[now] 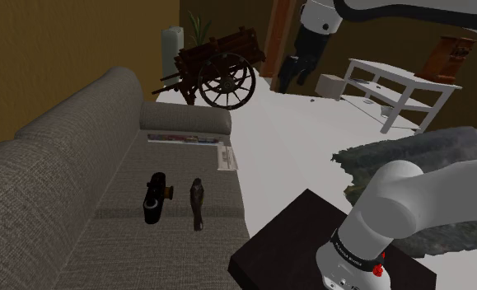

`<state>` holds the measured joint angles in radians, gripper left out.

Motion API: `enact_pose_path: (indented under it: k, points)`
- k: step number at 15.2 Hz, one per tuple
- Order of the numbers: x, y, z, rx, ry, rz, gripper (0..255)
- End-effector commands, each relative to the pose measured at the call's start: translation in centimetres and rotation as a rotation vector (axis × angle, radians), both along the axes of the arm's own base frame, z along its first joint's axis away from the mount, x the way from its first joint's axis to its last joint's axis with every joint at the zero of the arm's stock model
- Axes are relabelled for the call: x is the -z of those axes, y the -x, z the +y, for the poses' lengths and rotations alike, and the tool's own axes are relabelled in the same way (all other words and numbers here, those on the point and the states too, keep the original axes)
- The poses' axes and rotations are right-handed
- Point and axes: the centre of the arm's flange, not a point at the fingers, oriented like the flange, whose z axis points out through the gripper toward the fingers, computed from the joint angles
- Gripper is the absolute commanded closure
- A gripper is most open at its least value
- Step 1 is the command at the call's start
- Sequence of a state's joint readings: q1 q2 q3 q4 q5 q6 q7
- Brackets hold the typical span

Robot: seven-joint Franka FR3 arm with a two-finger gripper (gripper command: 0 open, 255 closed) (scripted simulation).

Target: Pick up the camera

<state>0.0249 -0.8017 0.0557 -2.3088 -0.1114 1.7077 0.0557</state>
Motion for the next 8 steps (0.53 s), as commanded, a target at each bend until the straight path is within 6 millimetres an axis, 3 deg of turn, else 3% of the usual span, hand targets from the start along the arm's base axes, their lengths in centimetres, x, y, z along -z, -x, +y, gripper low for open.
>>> enact_pose_path:
  k: [1, 8]
  points:
    - [0.0, 0.0, 0.0, 0.000, 0.000, 0.000, 0]
    - [6.9, -3.9, 4.5, 0.085, -0.043, 0.024, 0]
